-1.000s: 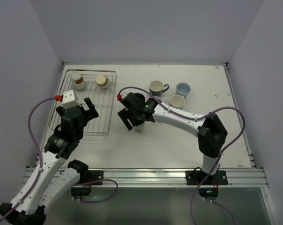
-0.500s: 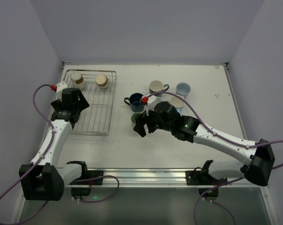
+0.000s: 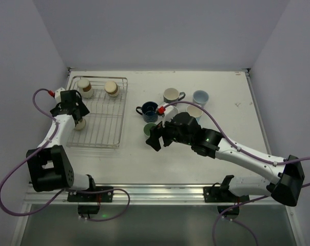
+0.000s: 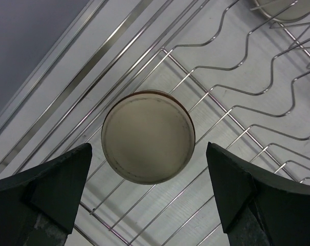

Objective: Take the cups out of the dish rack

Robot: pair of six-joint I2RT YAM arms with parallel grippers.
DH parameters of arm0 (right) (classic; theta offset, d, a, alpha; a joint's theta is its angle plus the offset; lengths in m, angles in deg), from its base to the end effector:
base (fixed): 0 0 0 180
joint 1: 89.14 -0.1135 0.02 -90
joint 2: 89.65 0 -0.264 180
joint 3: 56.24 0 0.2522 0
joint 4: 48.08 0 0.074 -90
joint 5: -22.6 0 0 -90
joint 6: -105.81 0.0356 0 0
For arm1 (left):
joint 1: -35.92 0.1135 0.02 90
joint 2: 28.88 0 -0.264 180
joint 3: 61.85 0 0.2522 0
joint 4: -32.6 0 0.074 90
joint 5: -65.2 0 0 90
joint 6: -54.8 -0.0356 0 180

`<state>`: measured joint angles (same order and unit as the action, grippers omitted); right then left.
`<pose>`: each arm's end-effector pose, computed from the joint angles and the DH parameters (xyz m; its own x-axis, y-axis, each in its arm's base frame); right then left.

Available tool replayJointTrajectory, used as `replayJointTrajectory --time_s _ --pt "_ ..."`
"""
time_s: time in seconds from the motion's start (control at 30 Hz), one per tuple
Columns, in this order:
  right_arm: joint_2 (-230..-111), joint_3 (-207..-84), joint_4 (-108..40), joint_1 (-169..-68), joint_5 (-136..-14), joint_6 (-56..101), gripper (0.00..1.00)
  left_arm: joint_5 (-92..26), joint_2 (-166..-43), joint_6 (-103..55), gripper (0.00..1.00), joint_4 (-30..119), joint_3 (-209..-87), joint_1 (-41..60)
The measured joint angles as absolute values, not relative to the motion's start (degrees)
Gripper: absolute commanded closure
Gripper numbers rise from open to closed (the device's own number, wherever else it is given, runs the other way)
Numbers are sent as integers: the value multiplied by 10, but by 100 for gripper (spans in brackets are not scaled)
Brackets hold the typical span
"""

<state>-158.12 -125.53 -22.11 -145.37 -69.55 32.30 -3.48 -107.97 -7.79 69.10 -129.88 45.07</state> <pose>0.1515 0.2289 0.3161 -0.4677 -0.1891 -0.8634 -0.7476 0.6058 0.2722 0.2841 0.0589 0.2453 -0.4671 -0.5096 -0.7226 -0.6820 0.7278 -0.0725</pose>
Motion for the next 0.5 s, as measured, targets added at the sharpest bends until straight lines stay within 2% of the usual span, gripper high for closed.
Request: replayJointTrajectory --time_s 0.07,0.17,0.2,0.27,0.3,0.33,0.4,0.5 --pt "-1581 -1255 -221 -1454 -698 323 18 -36 -1093 -78 8 691 -1302 460" --pt "-1581 -1255 -221 -1454 -699 323 18 -35 -1111 -79 20 691 -1313 466" --pt "-1581 -1255 -222 -1454 -699 323 18 -35 -1118 -80 33 690 -1319 467" --pt "-1581 -1255 -222 -1454 -699 325 19 -35 -1129 -82 49 686 -1328 467" --pt "-1581 -1255 -222 -1454 -699 325 19 -36 -1133 -83 64 684 -1332 467" --pt "-1581 -1255 -222 -1454 -699 325 19 -36 -1137 -85 69 682 -1334 467" --pt "-1581 -1255 -222 -1454 -697 325 19 -40 -1137 -88 77 682 -1335 467" --pt "-1580 -1253 -224 -1454 -696 327 19 -61 -1130 -88 81 683 -1335 467"
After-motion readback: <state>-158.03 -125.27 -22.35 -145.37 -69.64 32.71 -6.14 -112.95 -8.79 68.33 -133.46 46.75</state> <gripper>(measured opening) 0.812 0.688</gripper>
